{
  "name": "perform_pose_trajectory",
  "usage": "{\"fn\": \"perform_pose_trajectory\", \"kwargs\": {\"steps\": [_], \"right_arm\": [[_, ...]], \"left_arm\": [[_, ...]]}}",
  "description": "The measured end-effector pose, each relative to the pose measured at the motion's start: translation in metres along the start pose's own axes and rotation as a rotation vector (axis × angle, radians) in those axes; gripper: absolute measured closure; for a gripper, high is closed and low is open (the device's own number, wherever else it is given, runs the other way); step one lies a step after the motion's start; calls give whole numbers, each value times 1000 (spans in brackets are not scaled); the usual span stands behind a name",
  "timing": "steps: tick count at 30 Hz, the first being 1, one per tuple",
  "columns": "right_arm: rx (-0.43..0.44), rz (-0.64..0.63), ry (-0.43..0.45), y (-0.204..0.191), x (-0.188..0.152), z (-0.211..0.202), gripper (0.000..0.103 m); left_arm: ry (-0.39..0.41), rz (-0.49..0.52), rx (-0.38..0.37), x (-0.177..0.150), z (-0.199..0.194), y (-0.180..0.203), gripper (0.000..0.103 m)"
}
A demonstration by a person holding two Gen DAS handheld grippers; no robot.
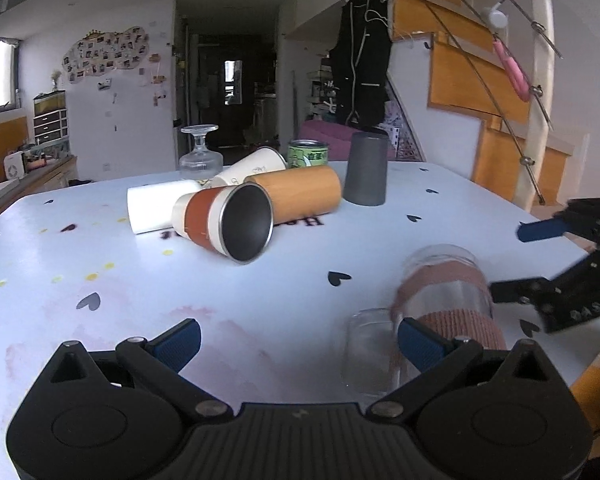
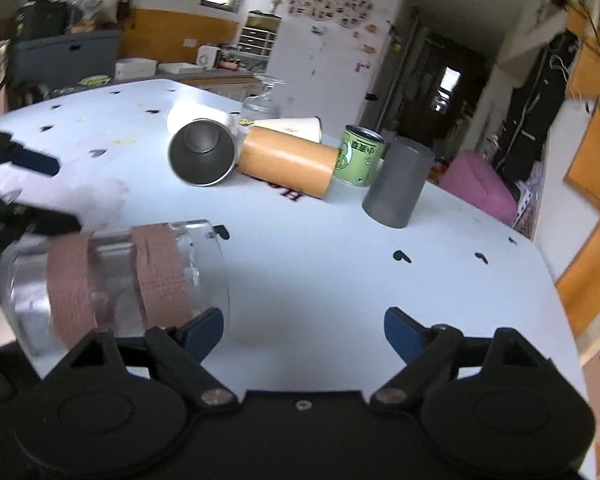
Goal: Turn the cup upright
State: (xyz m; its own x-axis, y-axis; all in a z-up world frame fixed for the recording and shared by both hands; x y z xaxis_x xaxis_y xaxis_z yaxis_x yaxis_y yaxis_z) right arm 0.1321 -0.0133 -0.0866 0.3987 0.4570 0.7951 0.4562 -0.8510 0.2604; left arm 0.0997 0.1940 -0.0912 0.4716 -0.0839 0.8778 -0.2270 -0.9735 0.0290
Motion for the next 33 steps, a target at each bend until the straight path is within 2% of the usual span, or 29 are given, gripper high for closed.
{"fn": "perform_pose_trajectory", "kwargs": {"steps": [6, 9, 13, 15, 17, 21, 26, 30, 33], "right_arm": [[14, 31, 22, -9, 6, 6, 17], [22, 90, 36, -7, 5, 6, 16], [0, 223, 50, 2, -9, -2, 16], [16, 301, 67, 5, -16, -8, 16], [31, 363, 80, 9, -23, -13, 16], [37, 440, 106, 14, -32, -23, 17], [51, 456, 124, 13, -35, -28, 17], [69, 465, 133, 11, -36, -27, 17], [77, 467, 133, 9, -37, -27, 17]], "left_arm": [[-18, 10, -66, 5, -3, 6, 0], [-37, -44, -105, 16, -1, 7, 2], [-160, -171, -204, 30, 19, 18, 15], [-222, -205, -226, 32, 33, 24, 21], [-266, -222, -237, 34, 48, 30, 21], [-330, -187, -262, 41, 62, 48, 21], [-398, -97, -277, 41, 73, 71, 20], [-434, -50, -252, 34, 82, 77, 19], [-464, -64, -253, 26, 87, 73, 21]]}}
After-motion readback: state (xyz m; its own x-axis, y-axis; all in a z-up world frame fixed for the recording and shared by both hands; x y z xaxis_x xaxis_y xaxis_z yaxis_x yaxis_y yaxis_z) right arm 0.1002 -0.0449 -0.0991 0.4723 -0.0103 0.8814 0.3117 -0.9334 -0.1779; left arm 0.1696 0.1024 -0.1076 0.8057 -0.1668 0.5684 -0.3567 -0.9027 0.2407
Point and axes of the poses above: each gripper's, at about its wrist camera, not at the fingertips, and z roughly the way its jaws point, y to its right, x to its top, the point moved 9 cm from there along z, roughly the way its jaws point, and after that the axes turned 2 degrees about y, right-handed, at the moved point
